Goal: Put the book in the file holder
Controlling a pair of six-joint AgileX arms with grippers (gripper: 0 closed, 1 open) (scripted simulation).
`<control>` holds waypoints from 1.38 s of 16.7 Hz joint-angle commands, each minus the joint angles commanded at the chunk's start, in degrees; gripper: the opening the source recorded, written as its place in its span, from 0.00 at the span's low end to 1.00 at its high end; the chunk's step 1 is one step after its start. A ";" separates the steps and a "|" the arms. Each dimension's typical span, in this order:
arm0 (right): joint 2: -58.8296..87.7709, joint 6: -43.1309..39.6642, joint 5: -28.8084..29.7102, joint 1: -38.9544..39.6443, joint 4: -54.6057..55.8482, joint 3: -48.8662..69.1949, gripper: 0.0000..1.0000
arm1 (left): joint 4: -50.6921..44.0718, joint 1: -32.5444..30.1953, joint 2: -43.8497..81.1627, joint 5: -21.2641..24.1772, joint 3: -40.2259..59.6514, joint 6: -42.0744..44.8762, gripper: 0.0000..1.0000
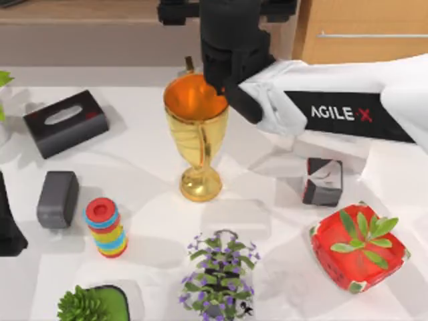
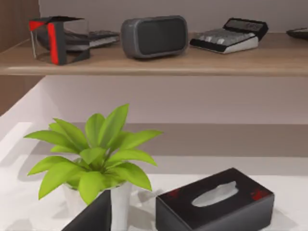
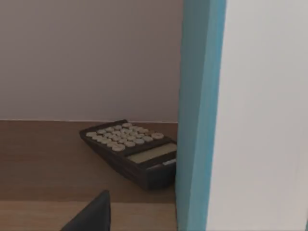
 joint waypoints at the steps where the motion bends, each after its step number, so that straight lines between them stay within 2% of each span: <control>1: 0.00 0.00 0.00 0.00 0.00 0.00 1.00 | 0.00 0.00 0.00 0.00 0.00 0.00 1.00; 17: 3.33 -0.04 -1.43 -1.47 -2.49 5.87 1.00 | 0.00 0.00 0.00 0.00 0.00 0.00 1.00; 23: 3.33 -0.04 -1.43 -1.47 -2.49 5.87 0.55 | 0.00 0.00 0.00 0.00 0.00 0.00 1.00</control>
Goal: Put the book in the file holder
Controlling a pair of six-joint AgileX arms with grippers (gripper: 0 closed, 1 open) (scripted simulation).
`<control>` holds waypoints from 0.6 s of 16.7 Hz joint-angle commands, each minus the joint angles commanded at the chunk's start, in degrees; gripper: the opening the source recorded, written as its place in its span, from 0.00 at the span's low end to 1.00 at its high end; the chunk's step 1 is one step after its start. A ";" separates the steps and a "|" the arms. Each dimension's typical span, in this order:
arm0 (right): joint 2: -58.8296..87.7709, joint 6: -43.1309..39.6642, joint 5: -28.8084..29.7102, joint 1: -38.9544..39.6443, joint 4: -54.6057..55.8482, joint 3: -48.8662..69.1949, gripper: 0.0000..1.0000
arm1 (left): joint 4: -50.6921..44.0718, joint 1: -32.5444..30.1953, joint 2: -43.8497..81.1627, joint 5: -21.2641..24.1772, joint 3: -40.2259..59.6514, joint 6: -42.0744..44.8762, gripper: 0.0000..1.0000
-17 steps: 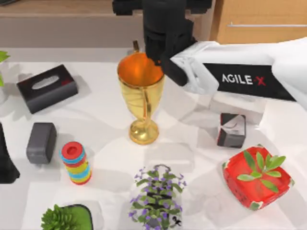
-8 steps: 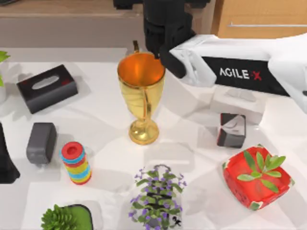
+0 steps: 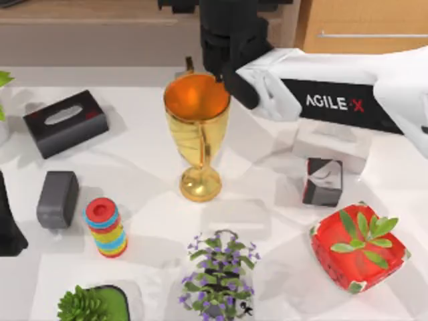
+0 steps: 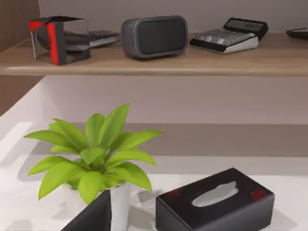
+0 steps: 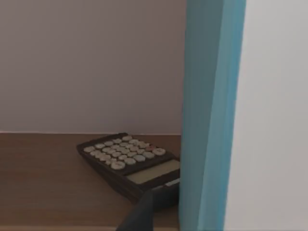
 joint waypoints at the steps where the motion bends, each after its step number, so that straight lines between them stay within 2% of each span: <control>1: 0.00 0.00 0.00 0.00 0.00 0.00 0.47 | 0.00 0.00 0.00 0.00 0.00 0.00 1.00; 7: 0.00 0.00 0.00 0.00 0.00 0.00 0.02 | 0.00 0.00 0.00 0.00 0.00 0.00 1.00; 10: 0.00 0.00 0.00 0.00 0.00 0.00 0.00 | 0.00 0.00 0.00 0.00 0.00 0.00 1.00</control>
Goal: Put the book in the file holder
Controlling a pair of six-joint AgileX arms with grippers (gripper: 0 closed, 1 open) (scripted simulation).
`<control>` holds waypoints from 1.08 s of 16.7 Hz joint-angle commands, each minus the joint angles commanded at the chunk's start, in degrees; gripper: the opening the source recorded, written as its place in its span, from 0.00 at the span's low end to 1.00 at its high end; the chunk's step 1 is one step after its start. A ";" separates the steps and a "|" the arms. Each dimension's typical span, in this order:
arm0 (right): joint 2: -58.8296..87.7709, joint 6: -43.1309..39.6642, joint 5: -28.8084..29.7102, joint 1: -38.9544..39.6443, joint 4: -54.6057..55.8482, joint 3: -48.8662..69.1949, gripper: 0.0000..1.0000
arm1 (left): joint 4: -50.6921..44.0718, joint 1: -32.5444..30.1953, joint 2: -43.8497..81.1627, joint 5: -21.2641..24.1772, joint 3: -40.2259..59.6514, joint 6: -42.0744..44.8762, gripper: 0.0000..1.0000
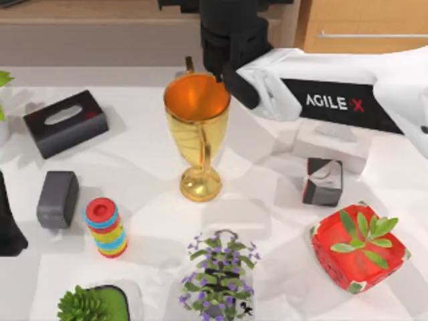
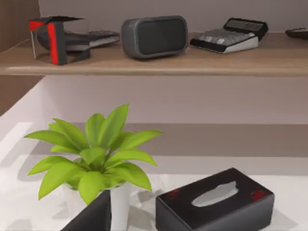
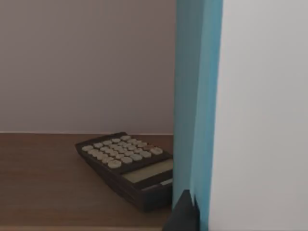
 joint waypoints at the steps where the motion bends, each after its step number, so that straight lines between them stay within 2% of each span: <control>1: 0.00 0.00 0.00 0.00 0.00 0.00 0.00 | 0.00 0.00 0.00 0.00 0.00 0.00 1.00; 18: -1.84 0.80 -0.68 1.00 -2.65 1.00 0.00 | 0.00 0.00 0.00 0.00 0.00 0.00 1.00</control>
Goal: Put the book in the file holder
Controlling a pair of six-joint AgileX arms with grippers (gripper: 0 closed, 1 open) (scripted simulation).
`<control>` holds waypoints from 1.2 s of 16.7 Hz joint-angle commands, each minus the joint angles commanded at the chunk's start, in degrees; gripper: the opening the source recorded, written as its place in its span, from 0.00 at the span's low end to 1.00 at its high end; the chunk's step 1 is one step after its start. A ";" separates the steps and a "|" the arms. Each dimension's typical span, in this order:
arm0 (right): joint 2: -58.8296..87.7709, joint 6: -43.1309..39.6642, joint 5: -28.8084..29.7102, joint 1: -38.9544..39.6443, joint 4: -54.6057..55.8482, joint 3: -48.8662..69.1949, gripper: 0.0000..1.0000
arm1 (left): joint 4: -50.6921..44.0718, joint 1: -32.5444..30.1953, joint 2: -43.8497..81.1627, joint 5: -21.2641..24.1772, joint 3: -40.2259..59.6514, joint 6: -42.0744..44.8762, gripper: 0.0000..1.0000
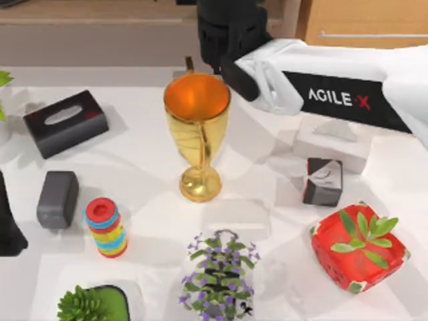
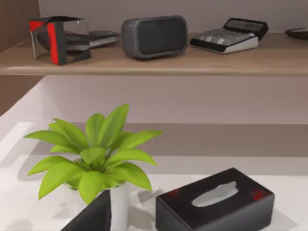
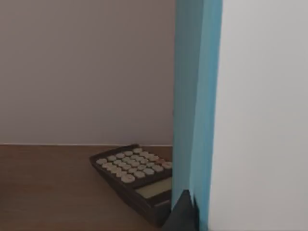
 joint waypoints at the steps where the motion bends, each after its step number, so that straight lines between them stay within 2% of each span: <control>1: -0.57 0.70 -0.68 0.71 -0.02 -0.53 0.00 | 0.00 0.00 0.00 0.00 0.00 0.00 1.00; 5: -3.60 6.52 -6.32 6.09 -0.08 -4.82 0.00 | 0.00 0.00 0.00 0.00 0.00 0.00 1.00; 12: -13.24 23.44 -21.18 13.22 2.52 -12.30 0.00 | 0.00 0.00 0.00 0.00 0.00 0.00 1.00; 16: -22.65 34.57 -29.51 9.40 6.23 -13.92 0.00 | 0.00 0.00 0.00 0.00 0.00 0.00 1.00; 20: -32.69 45.51 -36.66 -1.36 9.74 -16.22 0.00 | 0.00 0.00 0.00 0.00 0.00 0.00 1.00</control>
